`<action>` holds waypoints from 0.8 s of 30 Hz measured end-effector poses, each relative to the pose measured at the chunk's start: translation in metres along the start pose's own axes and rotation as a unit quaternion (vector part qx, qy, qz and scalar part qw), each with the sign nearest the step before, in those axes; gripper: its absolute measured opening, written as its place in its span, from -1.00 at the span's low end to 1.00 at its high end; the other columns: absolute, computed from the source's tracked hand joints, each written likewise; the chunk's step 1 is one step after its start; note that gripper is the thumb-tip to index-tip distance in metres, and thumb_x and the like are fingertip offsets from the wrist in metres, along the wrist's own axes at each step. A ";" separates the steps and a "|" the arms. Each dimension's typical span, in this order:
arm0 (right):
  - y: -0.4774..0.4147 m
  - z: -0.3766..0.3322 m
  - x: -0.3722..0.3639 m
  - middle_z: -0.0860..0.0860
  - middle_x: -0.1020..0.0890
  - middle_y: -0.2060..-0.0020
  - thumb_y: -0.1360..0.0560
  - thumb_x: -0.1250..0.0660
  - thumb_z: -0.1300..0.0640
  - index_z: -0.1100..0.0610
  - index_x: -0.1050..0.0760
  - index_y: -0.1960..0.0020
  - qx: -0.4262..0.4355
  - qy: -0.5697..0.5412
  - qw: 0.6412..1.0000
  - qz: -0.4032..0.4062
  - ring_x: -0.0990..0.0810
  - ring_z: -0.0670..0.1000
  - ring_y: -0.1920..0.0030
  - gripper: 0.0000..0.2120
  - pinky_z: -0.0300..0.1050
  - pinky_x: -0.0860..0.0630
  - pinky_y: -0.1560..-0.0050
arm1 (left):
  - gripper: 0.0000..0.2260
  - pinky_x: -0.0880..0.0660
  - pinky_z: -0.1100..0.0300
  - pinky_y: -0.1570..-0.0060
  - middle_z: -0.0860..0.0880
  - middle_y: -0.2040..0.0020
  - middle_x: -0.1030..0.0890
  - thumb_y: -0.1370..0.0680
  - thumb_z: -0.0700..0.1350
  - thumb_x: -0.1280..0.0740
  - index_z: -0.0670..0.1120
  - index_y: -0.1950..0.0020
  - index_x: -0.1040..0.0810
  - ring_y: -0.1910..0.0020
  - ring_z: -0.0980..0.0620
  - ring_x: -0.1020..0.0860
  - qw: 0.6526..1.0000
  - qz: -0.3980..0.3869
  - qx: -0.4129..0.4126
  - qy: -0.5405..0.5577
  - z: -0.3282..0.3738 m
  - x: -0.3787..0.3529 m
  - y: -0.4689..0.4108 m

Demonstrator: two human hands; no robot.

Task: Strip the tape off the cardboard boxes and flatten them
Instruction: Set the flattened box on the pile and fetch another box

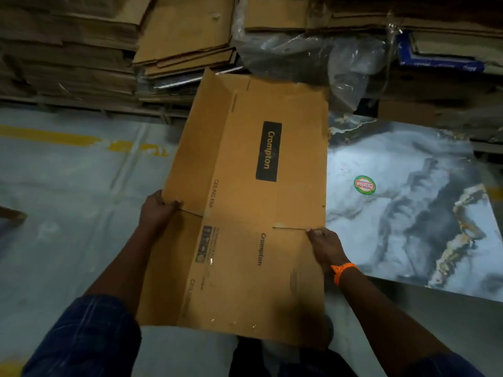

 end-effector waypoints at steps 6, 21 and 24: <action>-0.004 -0.006 0.002 0.16 -0.61 -0.19 -0.56 -0.40 0.01 0.21 -0.49 -0.29 0.017 0.042 0.997 0.069 -0.58 0.20 -0.19 -0.61 0.08 -0.52 -0.21 | -0.75 -0.63 -0.15 -0.03 -0.06 0.00 -0.69 -0.48 0.00 -0.53 -0.03 -0.10 -0.62 0.01 -0.12 -0.66 0.999 0.011 0.007 0.038 -0.011 -0.003 -0.033; -0.061 -0.043 0.034 0.09 -0.59 -0.25 -0.49 -0.50 0.03 0.03 -0.35 -0.53 0.073 0.117 0.987 0.088 -0.57 0.15 -0.20 -0.34 0.08 -0.51 -0.22 | -0.53 -0.52 0.01 -0.08 -0.12 -0.15 -0.66 -0.51 0.04 -0.52 -0.13 -0.35 -0.56 -0.12 -0.16 -0.62 0.998 -0.017 -0.053 -0.019 0.017 -0.053 -0.128; -0.056 -0.027 0.038 0.22 -0.54 -0.27 -0.39 -0.58 -0.09 0.17 -0.25 -0.57 0.033 0.170 0.979 0.104 -0.50 0.22 -0.29 -0.10 0.09 -0.44 -0.30 | -0.44 -0.41 -0.13 -0.23 -0.31 -0.33 -0.49 -0.54 0.15 -0.40 -0.14 -0.43 -0.43 -0.31 -0.34 -0.44 0.979 -0.008 -0.026 -0.200 0.004 -0.062 -0.112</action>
Point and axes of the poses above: each hand's wrist, its own y-axis away from the middle knuckle, its own x-axis out of the back of the hand, z = x × y, the point moved 9 cm from there along -y, towards the middle knuckle
